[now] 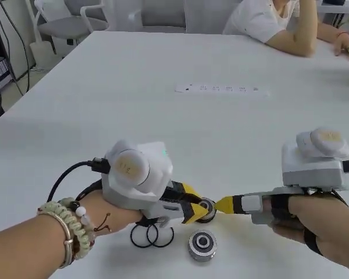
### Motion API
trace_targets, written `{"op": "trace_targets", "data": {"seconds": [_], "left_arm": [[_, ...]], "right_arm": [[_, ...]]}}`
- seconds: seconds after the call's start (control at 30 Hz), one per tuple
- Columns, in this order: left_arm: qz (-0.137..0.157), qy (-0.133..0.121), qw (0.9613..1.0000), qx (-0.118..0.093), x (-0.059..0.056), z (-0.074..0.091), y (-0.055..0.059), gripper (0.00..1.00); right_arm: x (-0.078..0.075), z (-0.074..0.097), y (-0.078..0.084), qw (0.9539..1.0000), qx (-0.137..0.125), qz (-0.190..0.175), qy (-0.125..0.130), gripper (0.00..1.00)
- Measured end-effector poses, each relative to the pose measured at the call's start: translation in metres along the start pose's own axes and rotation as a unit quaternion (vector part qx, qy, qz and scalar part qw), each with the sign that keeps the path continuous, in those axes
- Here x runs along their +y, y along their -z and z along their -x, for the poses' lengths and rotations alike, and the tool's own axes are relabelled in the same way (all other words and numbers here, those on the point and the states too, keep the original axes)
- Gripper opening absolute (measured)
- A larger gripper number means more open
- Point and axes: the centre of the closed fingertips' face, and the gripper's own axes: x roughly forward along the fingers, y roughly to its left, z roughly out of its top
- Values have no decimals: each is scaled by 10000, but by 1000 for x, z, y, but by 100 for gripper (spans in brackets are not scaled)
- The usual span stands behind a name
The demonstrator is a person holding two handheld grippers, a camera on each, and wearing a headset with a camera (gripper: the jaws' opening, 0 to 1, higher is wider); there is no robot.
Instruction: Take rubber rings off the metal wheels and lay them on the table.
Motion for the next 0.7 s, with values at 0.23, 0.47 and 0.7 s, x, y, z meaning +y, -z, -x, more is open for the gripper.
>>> {"op": "trace_targets", "data": {"seconds": [0.23,0.47,0.7], "left_arm": [[12,10,10000,-29,-1,0,0,7],[50,34,9996,-259,-1,1,1,7],[77,47,9992,-396,-1,2,0,7]], "right_arm": [[1,2,3,9999,106,38,69,0],[1,3,3,9999,45,-103,-70,0],[1,3,3,10000,78,-5,-50,0]]}}
